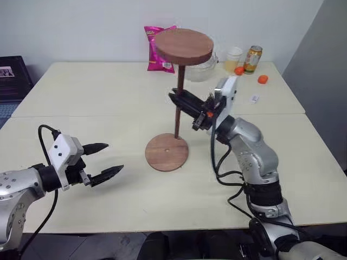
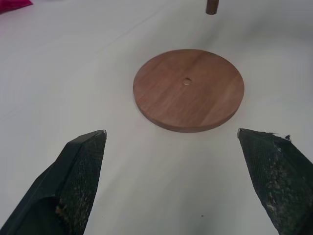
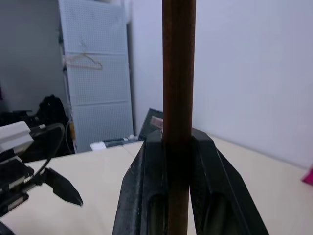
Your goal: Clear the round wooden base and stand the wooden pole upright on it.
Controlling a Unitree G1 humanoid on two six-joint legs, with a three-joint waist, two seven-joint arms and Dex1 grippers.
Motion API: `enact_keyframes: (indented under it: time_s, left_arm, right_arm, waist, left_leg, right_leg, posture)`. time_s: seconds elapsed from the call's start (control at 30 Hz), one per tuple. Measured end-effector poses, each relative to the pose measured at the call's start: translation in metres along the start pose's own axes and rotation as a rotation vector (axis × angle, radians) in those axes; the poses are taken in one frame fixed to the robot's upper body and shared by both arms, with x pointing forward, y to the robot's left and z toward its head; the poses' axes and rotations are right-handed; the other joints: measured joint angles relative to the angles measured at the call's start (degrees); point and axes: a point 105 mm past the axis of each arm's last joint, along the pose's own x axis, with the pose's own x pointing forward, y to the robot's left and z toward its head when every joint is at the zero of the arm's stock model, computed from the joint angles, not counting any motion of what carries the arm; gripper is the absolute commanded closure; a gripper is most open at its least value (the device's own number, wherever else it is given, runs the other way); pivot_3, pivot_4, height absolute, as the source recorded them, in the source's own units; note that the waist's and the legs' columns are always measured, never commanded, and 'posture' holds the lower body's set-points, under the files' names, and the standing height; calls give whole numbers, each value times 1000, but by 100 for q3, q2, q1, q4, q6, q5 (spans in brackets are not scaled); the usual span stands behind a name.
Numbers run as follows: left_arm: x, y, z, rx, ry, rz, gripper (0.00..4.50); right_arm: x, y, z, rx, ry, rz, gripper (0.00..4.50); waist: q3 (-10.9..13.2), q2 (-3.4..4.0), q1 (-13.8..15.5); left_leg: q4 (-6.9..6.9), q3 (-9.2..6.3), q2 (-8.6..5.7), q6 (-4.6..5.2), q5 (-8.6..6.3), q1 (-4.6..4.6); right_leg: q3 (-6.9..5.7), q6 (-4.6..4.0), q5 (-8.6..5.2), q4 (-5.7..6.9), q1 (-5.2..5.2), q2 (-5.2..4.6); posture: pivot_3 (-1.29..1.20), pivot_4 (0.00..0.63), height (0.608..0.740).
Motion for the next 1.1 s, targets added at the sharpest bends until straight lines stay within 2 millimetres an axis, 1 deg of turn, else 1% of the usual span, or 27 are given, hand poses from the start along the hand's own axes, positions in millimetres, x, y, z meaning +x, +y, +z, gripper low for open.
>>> enact_keyframes:
  time_s: [0.07,0.27,0.4,0.6,0.97,1.1]
  left_arm:
    - [0,0,1,1,-4,3,0]
    - [0,0,0,-5,-1,6,0]
    - [-1,-1,0,23,17,-18,0]
    - [1,-6,-1,31,25,-70,0]
    - [4,-8,-1,45,38,-100,0]
    - [4,-5,-3,38,42,-99,0]
  right_arm:
    - [7,8,-15,12,10,16,4276]
    - [12,11,-33,7,8,19,4276]
    - [16,12,-48,22,40,18,4276]
    - [13,7,-59,-5,75,3,4276]
    - [7,3,-66,-36,110,4,4276]
    - [7,3,-66,-39,109,7,4276]
  waist:
    - [1,1,-3]
    - [0,0,-2]
    - [1,1,-7]
    - [1,1,-5]
    - [0,1,-6]
    - [0,0,-6]
  left_leg:
    - [0,0,0,0,0,0]
    - [0,-2,0,-1,0,2]
    - [-1,-2,0,-1,0,3]
    - [-1,-2,0,-1,0,3]
    - [-1,-2,0,-1,0,3]
    - [-1,-2,0,-1,0,2]
  right_leg:
    - [0,0,0,2,-1,0]
    - [0,-1,0,2,0,0]
    - [0,-1,0,2,0,0]
    - [0,-1,0,1,0,0]
    - [0,-1,0,2,0,0]
    - [0,-1,0,2,1,0]
  posture:
    - [0,150,740]
    - [0,150,740]
    - [0,150,740]
    - [0,150,740]
    - [0,150,740]
    - [0,150,740]
